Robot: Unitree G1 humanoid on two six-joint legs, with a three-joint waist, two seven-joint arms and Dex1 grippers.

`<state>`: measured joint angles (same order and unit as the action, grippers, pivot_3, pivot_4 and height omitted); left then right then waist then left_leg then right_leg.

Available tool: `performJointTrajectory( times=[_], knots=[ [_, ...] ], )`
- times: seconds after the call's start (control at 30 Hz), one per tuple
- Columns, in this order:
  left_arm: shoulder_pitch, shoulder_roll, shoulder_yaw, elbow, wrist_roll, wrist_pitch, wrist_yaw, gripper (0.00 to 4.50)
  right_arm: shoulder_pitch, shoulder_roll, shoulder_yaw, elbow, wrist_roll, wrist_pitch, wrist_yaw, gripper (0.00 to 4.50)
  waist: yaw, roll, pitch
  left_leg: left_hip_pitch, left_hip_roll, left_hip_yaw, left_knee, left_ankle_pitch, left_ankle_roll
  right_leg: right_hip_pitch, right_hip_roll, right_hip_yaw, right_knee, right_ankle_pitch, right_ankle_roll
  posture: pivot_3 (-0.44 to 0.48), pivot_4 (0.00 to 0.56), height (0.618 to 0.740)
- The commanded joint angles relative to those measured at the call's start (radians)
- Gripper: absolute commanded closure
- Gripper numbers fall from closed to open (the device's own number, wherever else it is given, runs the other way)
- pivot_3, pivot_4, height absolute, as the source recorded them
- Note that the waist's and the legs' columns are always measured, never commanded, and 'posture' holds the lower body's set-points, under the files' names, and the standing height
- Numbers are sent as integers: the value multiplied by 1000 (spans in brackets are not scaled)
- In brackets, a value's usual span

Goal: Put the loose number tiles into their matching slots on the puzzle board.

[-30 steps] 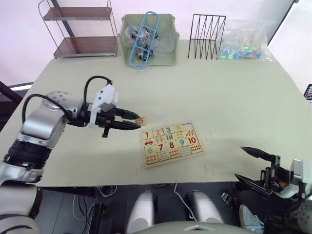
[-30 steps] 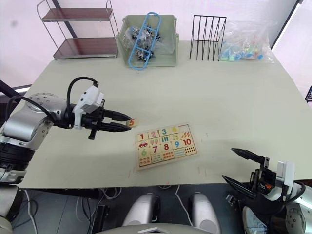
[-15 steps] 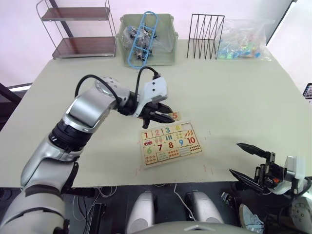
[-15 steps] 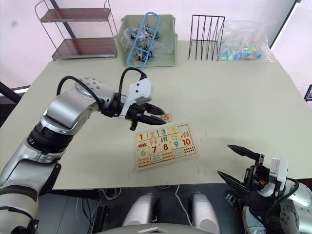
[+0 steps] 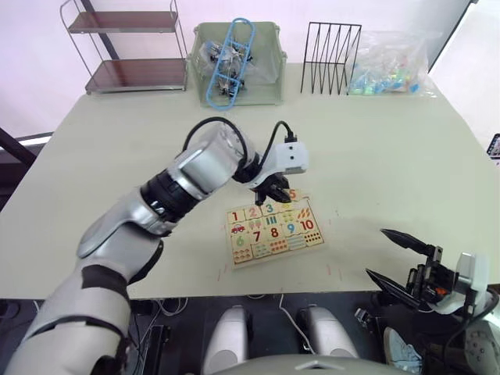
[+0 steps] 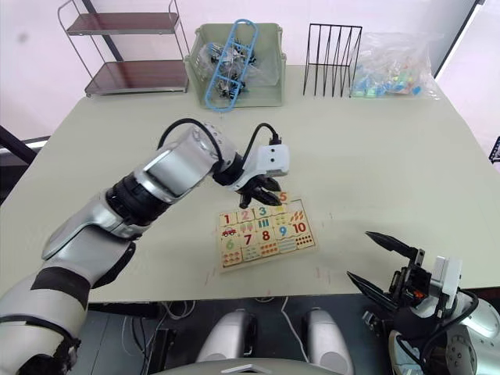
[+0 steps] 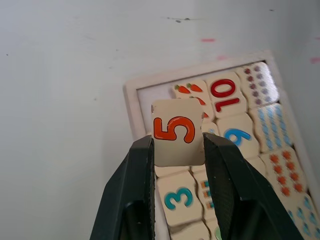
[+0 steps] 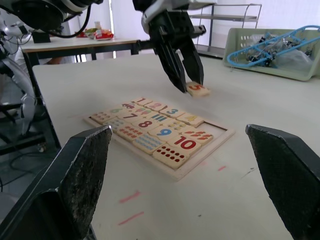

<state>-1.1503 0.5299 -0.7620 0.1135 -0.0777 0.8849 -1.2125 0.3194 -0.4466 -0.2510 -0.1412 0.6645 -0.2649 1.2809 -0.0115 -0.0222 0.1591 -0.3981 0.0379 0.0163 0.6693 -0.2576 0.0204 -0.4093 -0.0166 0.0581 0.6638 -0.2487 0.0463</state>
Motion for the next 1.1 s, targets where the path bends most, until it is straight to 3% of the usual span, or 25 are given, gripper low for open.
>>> performJointTrajectory(
  times=[0.03, 0.5, 1.1],
  knots=[
    [-53, -44, -45, 55, 47, 16, -32, 3574, 2, 6, -23, -6, -2, -35, -11, 0, 0, 0, 0, 0, 0, 0, 0, 0, 0, 0, 0, 0, 0, 0, 0, 0, 150, 740],
    [-77, -178, -48, 240, 137, 7, -19, 3574, 53, 14, -40, 1, -25, -73, -64, 0, -1, 1, 1, 0, 0, 0, 0, 0, 0, 0, 0, 1, 0, 0, 0, 0, 150, 740],
    [-82, -244, -22, 346, 184, -49, -10, 3574, 80, 16, -24, -11, -36, -82, -120, 0, -1, 1, 1, 0, 0, 0, 0, 0, 0, 0, 0, 1, 0, 0, 0, 0, 150, 740]
  ],
)
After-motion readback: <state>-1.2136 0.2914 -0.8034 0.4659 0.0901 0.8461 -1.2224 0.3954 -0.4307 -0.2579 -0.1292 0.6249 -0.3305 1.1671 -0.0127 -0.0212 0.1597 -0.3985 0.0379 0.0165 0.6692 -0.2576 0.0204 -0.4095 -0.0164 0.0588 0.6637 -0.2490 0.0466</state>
